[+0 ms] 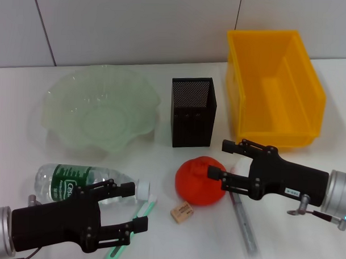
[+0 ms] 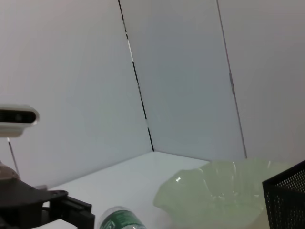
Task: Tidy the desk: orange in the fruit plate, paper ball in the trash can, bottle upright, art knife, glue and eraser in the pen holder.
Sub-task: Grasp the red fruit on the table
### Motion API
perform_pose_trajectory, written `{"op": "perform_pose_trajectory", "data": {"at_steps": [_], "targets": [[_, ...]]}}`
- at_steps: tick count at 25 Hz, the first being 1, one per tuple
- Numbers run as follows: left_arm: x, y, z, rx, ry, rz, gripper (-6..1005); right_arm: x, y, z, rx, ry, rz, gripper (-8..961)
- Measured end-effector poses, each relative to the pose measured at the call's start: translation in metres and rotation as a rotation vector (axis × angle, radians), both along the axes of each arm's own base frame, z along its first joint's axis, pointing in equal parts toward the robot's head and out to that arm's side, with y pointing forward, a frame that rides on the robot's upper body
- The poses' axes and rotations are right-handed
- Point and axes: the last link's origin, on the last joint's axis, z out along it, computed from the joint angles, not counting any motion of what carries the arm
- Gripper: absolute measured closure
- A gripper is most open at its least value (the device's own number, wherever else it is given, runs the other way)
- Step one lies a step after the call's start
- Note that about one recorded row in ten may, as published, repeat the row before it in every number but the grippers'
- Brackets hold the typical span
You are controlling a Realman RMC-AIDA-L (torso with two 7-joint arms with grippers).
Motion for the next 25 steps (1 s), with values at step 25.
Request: {"op": "perform_pose_trajectory", "data": {"at_steps": [25], "targets": [[0.000, -0.001, -0.001, 0.002, 0.000, -0.004, 216, -0.008, 0.023, -0.032, -0.058, -0.149, -0.010, 404]]}}
